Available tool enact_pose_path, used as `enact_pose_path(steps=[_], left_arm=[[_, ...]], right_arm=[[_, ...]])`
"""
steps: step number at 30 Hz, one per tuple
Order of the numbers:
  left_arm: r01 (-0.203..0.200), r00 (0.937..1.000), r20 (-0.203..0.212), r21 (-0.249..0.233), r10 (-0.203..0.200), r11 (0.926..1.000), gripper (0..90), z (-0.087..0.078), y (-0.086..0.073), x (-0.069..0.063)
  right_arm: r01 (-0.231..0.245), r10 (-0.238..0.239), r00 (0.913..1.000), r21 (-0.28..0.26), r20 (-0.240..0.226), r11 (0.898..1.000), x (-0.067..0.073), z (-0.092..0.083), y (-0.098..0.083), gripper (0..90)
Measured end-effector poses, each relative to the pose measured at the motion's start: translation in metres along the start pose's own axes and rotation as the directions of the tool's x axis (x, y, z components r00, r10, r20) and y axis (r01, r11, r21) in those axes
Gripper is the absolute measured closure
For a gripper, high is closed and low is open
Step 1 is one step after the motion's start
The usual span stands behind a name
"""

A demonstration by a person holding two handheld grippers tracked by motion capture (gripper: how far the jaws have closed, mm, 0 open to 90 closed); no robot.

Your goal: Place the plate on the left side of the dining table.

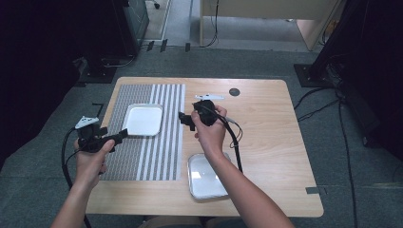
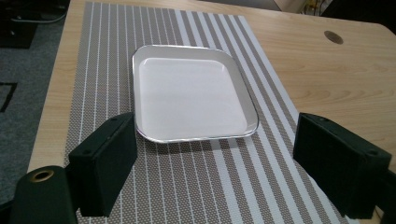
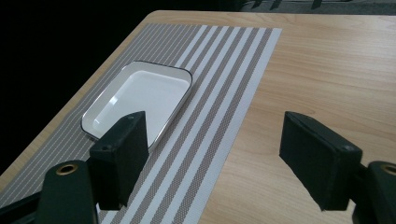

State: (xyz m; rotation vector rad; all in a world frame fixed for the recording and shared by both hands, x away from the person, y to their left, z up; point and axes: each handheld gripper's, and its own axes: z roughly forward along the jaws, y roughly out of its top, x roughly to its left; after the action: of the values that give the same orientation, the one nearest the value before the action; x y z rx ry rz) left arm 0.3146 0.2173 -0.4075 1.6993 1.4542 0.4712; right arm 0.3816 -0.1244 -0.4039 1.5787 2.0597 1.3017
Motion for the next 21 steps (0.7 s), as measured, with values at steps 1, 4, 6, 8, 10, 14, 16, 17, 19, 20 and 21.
enact_pose_path(steps=[1, 4, 6, 8, 10, 14, 16, 17, 19, 20, 21], left_arm=[[0.001, 1.0, 0.001, -0.004, -0.001, 1.0, 14.1, -0.002, -0.001, -0.001], [0.006, 1.0, 0.003, -0.017, -0.006, 0.9998, 14.1, -0.008, -0.004, -0.003], [0.006, 1.0, 0.001, -0.019, -0.006, 0.9998, 14.1, -0.01, -0.007, -0.005], [0.008, 1.0, -0.001, -0.019, -0.008, 0.9998, 14.2, -0.011, -0.011, -0.006], [0.012, 0.9999, -0.001, -0.019, -0.012, 0.9998, 14.2, -0.012, -0.015, -0.007], [0.023, 0.9997, 0.0, -0.022, -0.023, 0.9995, 14.4, -0.015, -0.025, -0.008], [0.03, 0.9996, -0.001, -0.026, -0.03, 0.9992, 14.4, -0.016, -0.03, -0.009], [0.032, 0.9995, -0.002, -0.028, -0.033, 0.9991, 14.6, -0.018, -0.032, -0.009], [0.039, 0.9992, -0.004, -0.035, -0.039, 0.9986, 14.7, -0.02, -0.037, -0.01], [0.042, 0.9991, -0.003, -0.039, -0.043, 0.9983, 14.7, -0.021, -0.039, -0.01], [0.044, 0.999, -0.005, -0.043, -0.045, 0.9981, 14.8, -0.022, -0.041, -0.01]], right_arm=[[-0.005, 0.005, 1.0, 0.0, -0.004, 1.0, -0.001, -0.004, -0.002, 24.1], [-0.001, 0.001, 0.9999, 0.001, -0.011, 1.0, -0.003, -0.014, -0.008, 23.7], [0.001, -0.001, 1.0, -0.004, -0.007, 1.0, -0.004, -0.021, -0.012, 23.7], [-0.002, 0.002, 1.0, -0.012, -0.004, 1.0, -0.006, -0.027, -0.014, 23.7], [0.007, -0.007, 1.0, -0.025, 0.004, 1.0, -0.009, -0.036, -0.017, 23.6], [0.012, -0.012, 0.9999, -0.049, -0.002, 0.999, -0.013, -0.051, -0.021, 23.5], [0.014, -0.014, 0.9999, -0.058, 0.0, 0.998, -0.015, -0.057, -0.024, 23.4], [0.017, -0.017, 0.9999, -0.065, 0.004, 0.998, -0.018, -0.061, -0.025, 23.4], [0.027, -0.026, 0.9996, -0.076, 0.013, 0.997, -0.022, -0.069, -0.028, 23.4], [0.027, -0.026, 0.9995, -0.081, 0.018, 0.996, -0.024, -0.072, -0.029, 23.4], [0.022, -0.02, 0.9996, -0.086, 0.018, 0.996, -0.027, -0.077, -0.031, 23.4]])
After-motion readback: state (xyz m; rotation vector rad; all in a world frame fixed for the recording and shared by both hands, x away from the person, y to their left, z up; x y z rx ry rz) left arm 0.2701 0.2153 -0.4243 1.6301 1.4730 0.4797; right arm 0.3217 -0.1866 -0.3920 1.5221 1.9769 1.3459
